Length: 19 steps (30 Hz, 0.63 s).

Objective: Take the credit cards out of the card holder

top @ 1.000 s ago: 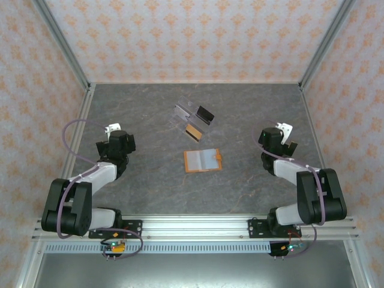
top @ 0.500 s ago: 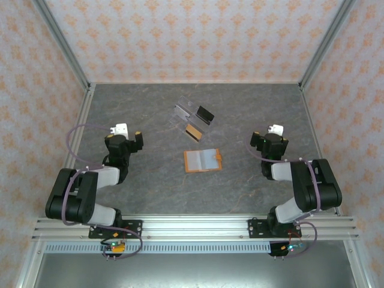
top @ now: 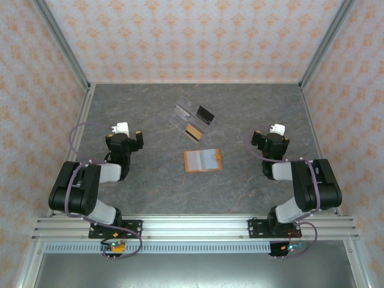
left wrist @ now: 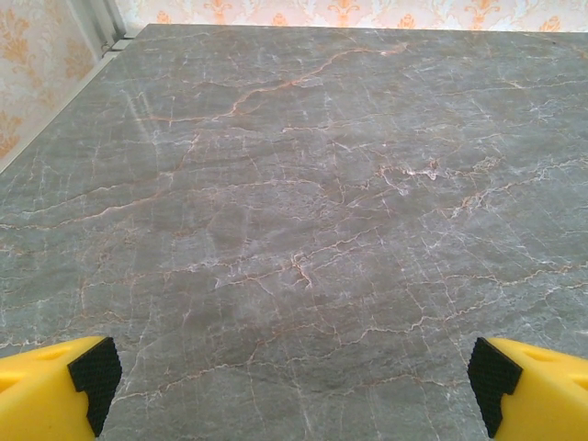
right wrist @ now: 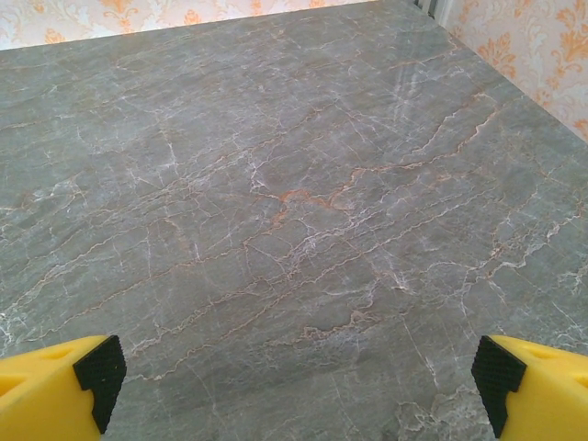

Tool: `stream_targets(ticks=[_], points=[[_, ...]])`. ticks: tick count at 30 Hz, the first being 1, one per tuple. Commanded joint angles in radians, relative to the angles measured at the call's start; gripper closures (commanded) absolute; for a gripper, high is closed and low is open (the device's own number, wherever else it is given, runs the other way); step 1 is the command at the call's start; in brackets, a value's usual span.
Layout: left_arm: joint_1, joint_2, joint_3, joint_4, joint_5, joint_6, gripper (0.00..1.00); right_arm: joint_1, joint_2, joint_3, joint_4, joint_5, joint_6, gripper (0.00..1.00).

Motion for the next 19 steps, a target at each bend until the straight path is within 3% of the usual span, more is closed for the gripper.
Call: stream_targets(ticks=[1, 19], points=[[-0.003, 0.0, 0.022, 0.006, -0.026, 0.021, 0.0, -0.004, 0.006, 0.021, 0.018, -0.01, 0.009, 0.01], [0.001, 0.004, 0.03, -0.006, 0.021, 0.033, 0.0, -0.004, 0.003, 0.019, 0.022, -0.01, 0.008, 0.01]])
